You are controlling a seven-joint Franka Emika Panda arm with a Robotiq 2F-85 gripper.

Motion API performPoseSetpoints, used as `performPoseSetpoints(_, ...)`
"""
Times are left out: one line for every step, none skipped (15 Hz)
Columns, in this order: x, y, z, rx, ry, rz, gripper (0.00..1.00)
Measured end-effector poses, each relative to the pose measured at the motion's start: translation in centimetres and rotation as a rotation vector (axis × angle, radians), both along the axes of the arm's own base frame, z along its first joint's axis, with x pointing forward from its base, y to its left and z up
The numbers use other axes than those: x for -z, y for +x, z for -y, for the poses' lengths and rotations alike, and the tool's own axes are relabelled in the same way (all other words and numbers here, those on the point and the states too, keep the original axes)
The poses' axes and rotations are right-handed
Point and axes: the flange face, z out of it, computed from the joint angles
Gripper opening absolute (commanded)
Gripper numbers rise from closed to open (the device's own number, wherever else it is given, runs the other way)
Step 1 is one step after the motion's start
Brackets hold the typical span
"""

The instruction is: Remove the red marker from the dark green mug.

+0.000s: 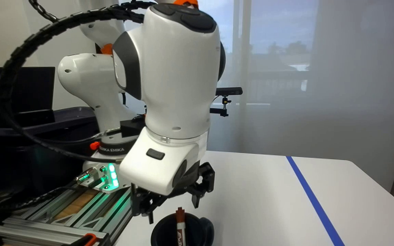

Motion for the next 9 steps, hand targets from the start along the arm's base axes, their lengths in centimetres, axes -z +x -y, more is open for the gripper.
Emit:
performPoseSetpoints(0.1,0.02,0.03,0.009,0.008,0.01,0.58)
performPoseSetpoints(0.2,0.06,0.04,0.018,0.015,0.018,0.5)
performPoseSetpoints(0.3,0.07,0.04,0.024,0.021,0.024,0.42)
performPoseSetpoints(0.41,0.08,0.04,0.03,0.027,0.029,0.34)
performPoseSetpoints(0.52,0.08,0.04,0.033,0.033,0.035,0.26)
performPoseSetpoints(0.62,0.08,0.04,0.037,0.038,0.039,0.19)
performPoseSetpoints(0.71,0.09,0.06,0.041,0.042,0.044,0.11)
performPoseSetpoints(0.79,0.09,0.07,0.043,0.045,0.049,0.09)
performPoseSetpoints(0.88,0.08,0.08,0.044,0.048,0.051,0.07)
